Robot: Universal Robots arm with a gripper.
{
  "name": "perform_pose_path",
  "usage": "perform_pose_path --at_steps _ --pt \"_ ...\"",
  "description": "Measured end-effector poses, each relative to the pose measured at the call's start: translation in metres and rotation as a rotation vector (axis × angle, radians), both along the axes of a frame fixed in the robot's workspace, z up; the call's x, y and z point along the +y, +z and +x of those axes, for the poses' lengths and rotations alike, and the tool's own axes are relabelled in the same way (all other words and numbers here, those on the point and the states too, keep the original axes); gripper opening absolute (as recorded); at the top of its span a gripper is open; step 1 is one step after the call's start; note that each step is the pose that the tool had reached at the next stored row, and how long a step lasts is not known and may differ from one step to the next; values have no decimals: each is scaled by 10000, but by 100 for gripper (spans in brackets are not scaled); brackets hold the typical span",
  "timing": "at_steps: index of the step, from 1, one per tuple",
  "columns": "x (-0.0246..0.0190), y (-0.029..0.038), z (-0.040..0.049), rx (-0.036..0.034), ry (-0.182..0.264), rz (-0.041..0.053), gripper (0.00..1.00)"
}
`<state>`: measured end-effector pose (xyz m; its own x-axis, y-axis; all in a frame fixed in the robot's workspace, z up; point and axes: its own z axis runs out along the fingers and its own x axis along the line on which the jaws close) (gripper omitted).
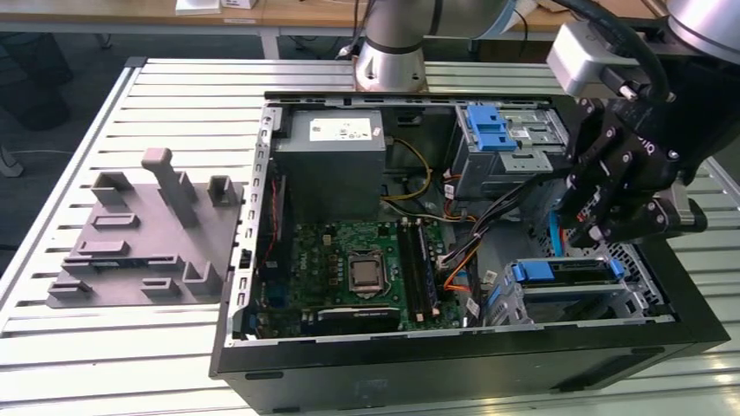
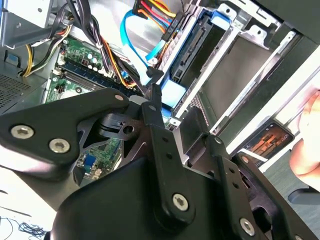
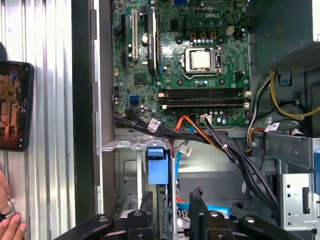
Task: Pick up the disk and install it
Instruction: 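Insert the first disk wire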
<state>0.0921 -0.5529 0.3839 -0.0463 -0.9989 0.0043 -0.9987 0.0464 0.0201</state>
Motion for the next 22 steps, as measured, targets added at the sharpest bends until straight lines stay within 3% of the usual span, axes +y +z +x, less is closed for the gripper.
perform_pose_path --at_steps 22 --pt "56 -7 213 3 0 -1 42"
